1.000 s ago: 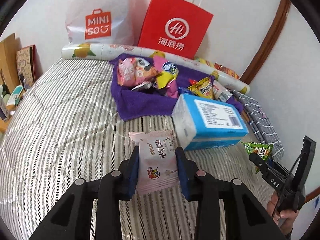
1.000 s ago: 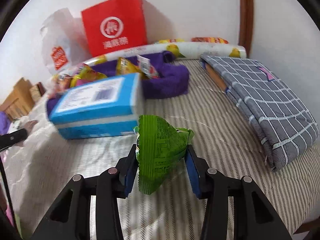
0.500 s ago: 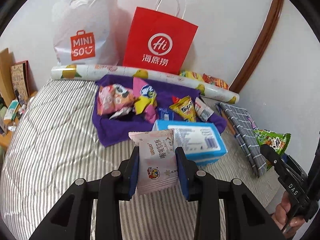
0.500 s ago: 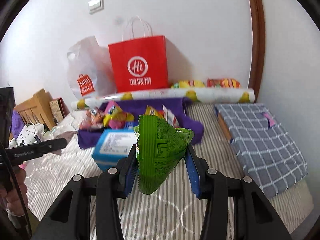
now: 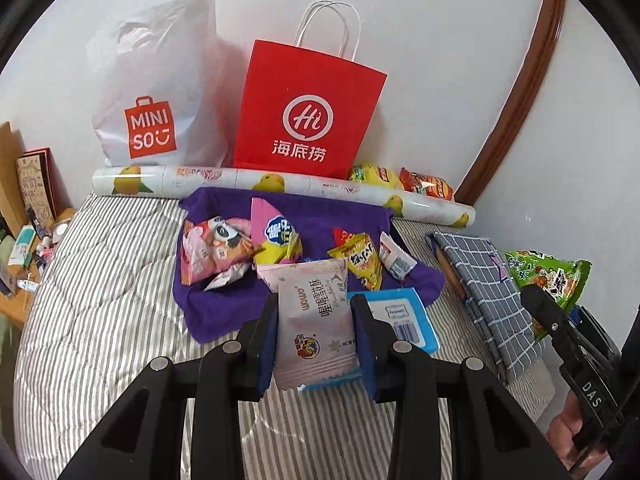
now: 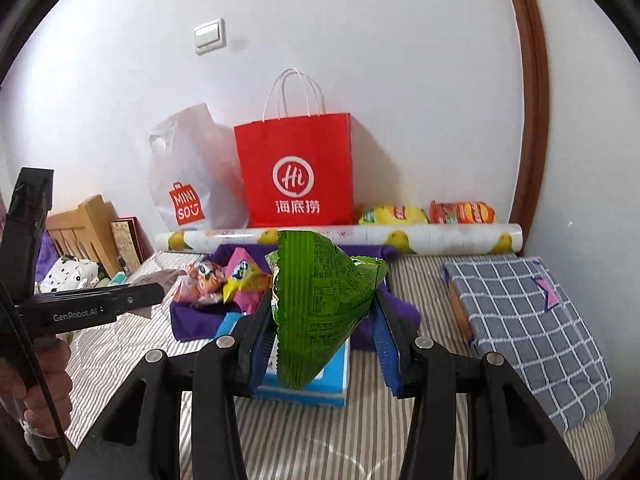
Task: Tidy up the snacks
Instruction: 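Carry the green bag with the right tool while the left carries the wipe packet to the towel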
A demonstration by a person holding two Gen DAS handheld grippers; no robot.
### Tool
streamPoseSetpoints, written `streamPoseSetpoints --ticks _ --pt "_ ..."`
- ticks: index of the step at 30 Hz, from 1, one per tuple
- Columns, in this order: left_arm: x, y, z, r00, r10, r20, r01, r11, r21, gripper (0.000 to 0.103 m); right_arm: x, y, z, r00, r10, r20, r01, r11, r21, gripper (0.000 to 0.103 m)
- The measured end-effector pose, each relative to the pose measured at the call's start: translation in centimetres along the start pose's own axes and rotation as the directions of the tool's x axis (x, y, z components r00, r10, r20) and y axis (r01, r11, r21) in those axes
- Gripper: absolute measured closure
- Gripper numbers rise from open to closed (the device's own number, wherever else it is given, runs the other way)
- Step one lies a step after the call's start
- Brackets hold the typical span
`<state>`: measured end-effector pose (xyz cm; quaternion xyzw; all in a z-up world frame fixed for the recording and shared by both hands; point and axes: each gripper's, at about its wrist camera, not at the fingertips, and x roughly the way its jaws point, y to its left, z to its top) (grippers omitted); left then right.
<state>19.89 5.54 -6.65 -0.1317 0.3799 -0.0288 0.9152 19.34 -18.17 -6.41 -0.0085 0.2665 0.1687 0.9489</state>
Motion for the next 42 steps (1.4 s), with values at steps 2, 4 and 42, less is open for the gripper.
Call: streamPoseSetpoints --ticks 2,4,42 --pt "0.2 -0.2 0.6 1.000 0.002 0.001 -0.002 1.000 0.002 0.070 0.1 0.1 0.4 1.000 0.005 0.006 -0.005 1.000 -0.006 0.058" --pt "0.3 -0.2 0.9 1.000 0.000 0.001 0.000 1.000 0.001 0.070 0.3 0.2 0.9 1.000 0.010 0.013 -0.009 1.000 -0.014 0.058" --pt "5.3 1.8 9.2 0.999 0.028 0.019 -0.029 0.999 0.039 0.070 8.4 0.0 7.2 0.999 -0.004 0.037 0.002 0.999 0.035 0.058"
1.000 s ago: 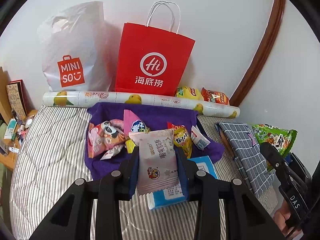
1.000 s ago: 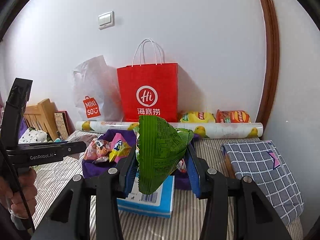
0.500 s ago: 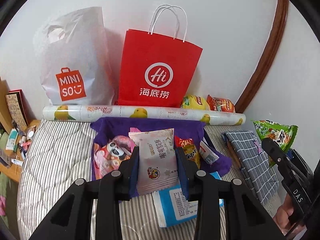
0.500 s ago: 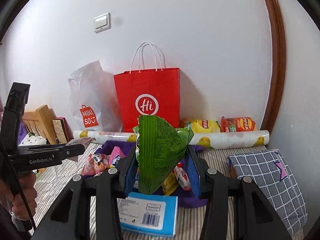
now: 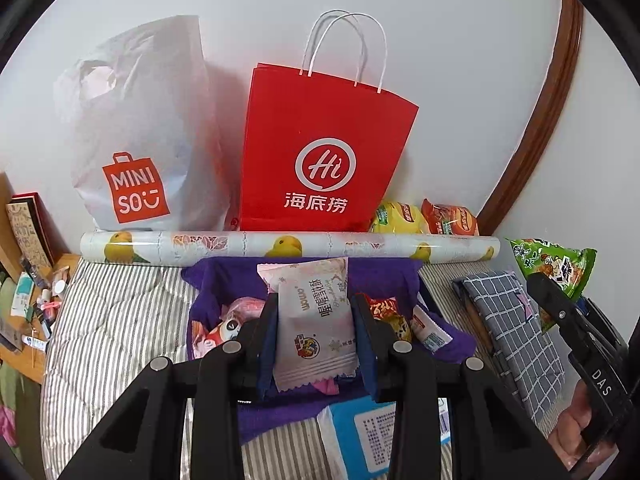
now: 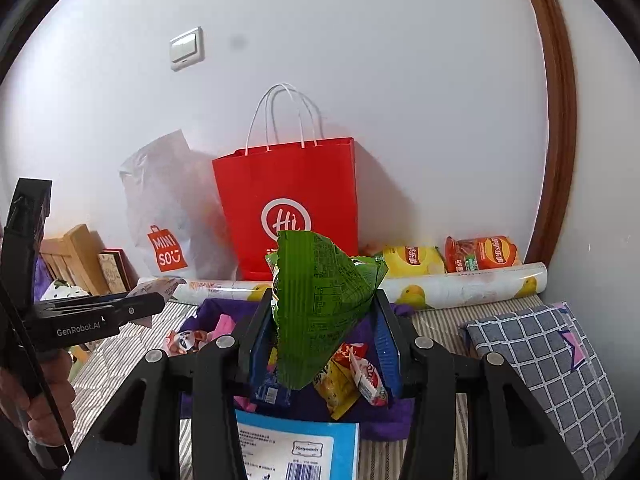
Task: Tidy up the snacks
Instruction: 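Carry the green bag with the right tool while the left carries the wipe packet to the towel, then open the right tool over the towel while the left releases the wipe packet there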
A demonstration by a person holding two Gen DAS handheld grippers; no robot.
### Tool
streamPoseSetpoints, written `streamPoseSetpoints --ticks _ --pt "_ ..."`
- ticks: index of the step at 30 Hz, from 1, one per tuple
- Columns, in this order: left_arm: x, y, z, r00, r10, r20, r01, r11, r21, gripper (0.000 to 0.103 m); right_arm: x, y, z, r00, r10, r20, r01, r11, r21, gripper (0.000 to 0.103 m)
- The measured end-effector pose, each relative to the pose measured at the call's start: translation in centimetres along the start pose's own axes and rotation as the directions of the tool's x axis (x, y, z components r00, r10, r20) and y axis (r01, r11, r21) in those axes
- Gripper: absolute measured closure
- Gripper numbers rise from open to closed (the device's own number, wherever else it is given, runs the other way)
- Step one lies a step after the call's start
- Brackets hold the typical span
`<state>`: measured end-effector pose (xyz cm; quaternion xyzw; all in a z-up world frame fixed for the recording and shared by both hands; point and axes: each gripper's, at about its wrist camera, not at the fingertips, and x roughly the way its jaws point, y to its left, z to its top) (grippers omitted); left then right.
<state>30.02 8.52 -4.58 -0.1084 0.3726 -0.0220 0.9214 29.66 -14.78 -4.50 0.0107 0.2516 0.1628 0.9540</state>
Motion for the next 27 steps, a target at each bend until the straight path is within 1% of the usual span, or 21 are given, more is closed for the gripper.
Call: streamPoseSetpoints --ticks 3,14,21,24,27 --pt "0.6 0.0 0.2 1.000 -0.001 -0.005 0.001 1.000 0.001 0.070 0.8 -0.2 0.0 1.000 0.018 -0.007 -0.018 1.000 0.026 0.058" --pt "3.0 0.5 1.7 1.000 0.014 -0.019 -0.013 1.000 0.006 0.070 3.8 -0.4 0.7 0.999 0.025 -0.024 -0.024 0.999 0.041 0.058" --pt "4.8 1.3 2.3 0.999 0.024 -0.044 -0.025 1.000 -0.006 0.070 7.5 -0.6 0.4 0.995 0.042 -0.088 -0.037 0.998 0.060 0.058" --pt "5.7 1.2 2.5 0.998 0.023 -0.057 -0.023 1.000 -0.008 0.070 9.5 -0.6 -0.3 0.988 0.069 -0.138 -0.059 0.996 0.073 0.058" --pt "6.5 1.0 2.5 0.998 0.019 -0.068 -0.019 1.000 -0.004 0.070 11.6 -0.5 -1.3 0.976 0.097 -0.197 -0.082 0.993 0.083 0.058"
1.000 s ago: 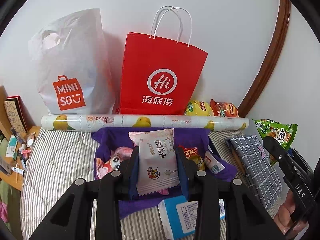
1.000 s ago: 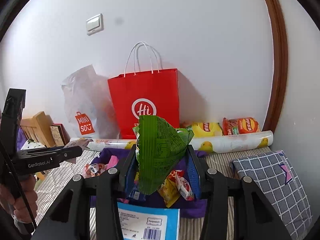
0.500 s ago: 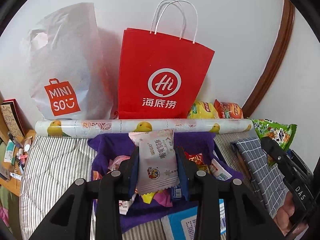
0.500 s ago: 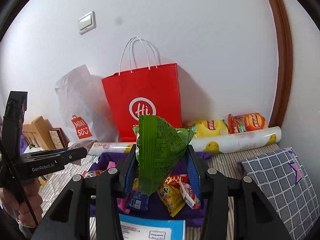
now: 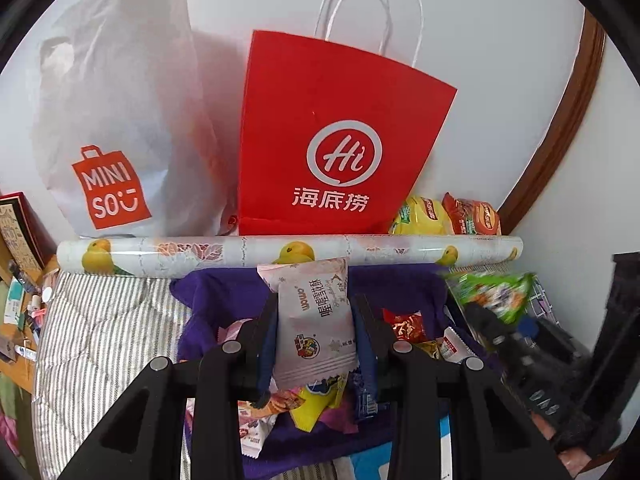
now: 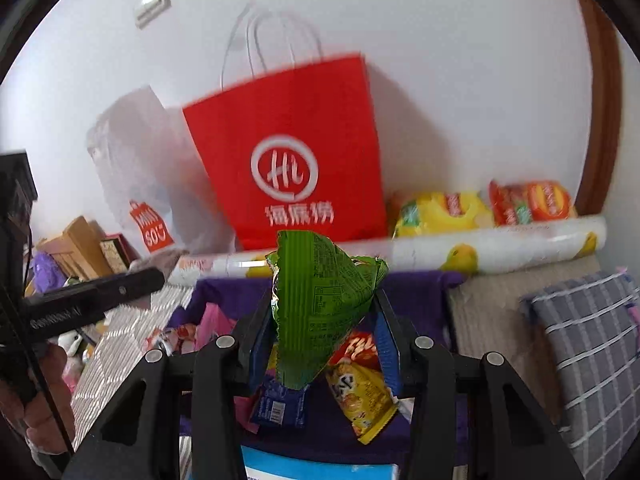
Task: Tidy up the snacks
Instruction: 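Open the right tool over the towel while the left releases the wipe packet there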
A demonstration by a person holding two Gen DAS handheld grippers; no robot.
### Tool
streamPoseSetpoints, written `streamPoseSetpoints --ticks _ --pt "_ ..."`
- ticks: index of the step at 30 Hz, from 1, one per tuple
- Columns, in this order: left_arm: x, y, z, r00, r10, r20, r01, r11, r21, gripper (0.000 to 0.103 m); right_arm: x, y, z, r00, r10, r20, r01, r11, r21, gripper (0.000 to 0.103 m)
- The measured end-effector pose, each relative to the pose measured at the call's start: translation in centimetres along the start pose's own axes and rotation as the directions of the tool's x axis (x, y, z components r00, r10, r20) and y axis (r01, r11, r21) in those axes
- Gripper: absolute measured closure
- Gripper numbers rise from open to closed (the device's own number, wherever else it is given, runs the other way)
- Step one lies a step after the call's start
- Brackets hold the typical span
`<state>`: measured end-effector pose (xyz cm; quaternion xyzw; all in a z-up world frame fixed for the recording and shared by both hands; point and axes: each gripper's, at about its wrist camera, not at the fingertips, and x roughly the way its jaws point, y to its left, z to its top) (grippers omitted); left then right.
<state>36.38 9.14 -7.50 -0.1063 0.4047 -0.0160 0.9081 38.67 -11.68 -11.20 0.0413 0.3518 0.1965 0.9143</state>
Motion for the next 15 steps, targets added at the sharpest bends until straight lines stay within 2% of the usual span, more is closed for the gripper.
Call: streamPoseSetpoints --ticks 5,15 --pt "1.6 -0.6 -0.2 1.000 -0.009 -0.030 0.010 1.000 0.009 0.070 3.0 -0.5 -1.3 0.996 -0.008 -0.083 0.008 1.000 0.003 0.058" --pt "3.7 -1.8 -1.3 0.994 -0.047 -0.097 0.050 0.998 0.024 0.070 4.7 -2.0 -2.5 0.988 -0.019 -0.152 0.024 0.999 0.028 0.056"
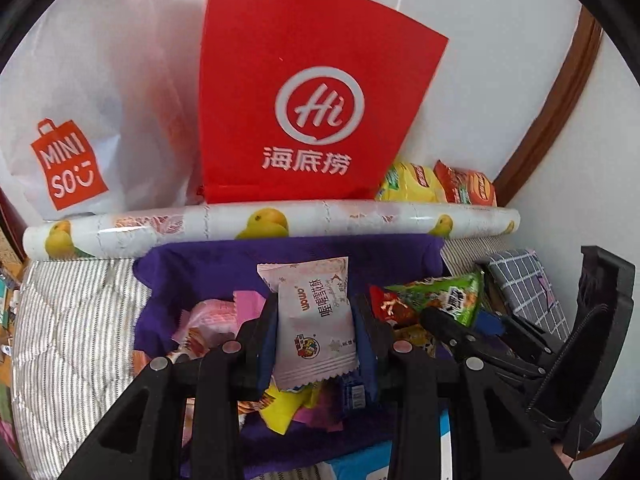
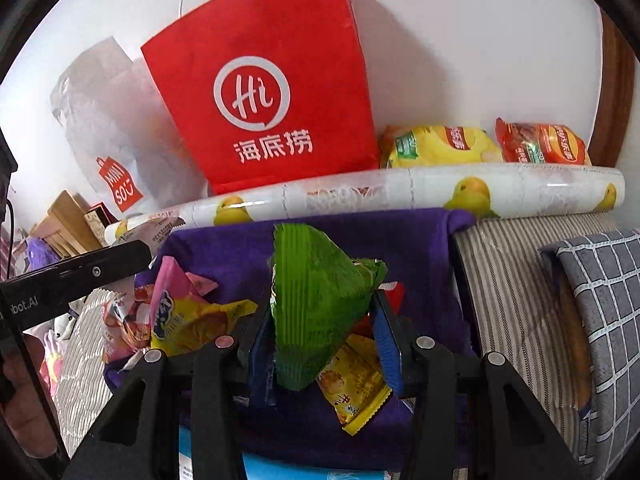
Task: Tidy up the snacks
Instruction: 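Open the right tool over the towel while the left releases the wipe packet there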
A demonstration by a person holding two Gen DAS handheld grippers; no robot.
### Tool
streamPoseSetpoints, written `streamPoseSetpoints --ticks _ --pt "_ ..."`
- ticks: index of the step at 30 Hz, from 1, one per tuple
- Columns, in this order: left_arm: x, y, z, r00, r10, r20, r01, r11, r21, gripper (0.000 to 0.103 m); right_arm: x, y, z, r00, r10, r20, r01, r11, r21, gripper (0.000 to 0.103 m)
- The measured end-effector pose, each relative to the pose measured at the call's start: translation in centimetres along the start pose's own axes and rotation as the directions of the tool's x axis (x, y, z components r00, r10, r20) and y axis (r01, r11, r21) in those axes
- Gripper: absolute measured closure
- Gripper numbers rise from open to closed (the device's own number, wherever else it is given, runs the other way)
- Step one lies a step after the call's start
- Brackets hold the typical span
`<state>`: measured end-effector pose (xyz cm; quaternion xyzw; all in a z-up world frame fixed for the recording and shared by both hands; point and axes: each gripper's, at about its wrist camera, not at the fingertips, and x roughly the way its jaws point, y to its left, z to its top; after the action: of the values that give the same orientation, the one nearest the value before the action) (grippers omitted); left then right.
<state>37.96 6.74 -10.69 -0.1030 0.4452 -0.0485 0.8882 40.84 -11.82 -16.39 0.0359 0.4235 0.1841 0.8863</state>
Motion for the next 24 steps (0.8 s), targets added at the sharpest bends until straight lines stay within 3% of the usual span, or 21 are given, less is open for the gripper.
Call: streamPoseSetpoints --ticks 5,7,13,24 --pt "1.0 -0.7 -0.5 0.999 -0.006 -0.031 0.007 1.000 0.020 0.070 -0.1 0.2 -0.2 1.000 -0.006 -0.001 0.006 1.000 -0.026 0.054" --pt "1.3 -0.9 -0.6 0.999 -0.016 -0.045 0.017 1.000 0.019 0.070 -0.3 0.2 -0.3 1.000 -0.002 0.005 0.002 1.000 -0.025 0.047" --pt "2.2 -1.0 -0.9 0.997 -0.021 -0.069 0.022 1.000 0.021 0.070 -1.1 0.2 -0.3 0.999 0.000 0.037 0.001 1.000 -0.027 0.043" --pt "3.4 -1.2 -1.3 0.993 -0.023 -0.114 0.026 0.999 0.026 0.068 -1.5 -0.3 -0.4 0.998 -0.001 0.056 0.001 1.000 -0.008 0.042"
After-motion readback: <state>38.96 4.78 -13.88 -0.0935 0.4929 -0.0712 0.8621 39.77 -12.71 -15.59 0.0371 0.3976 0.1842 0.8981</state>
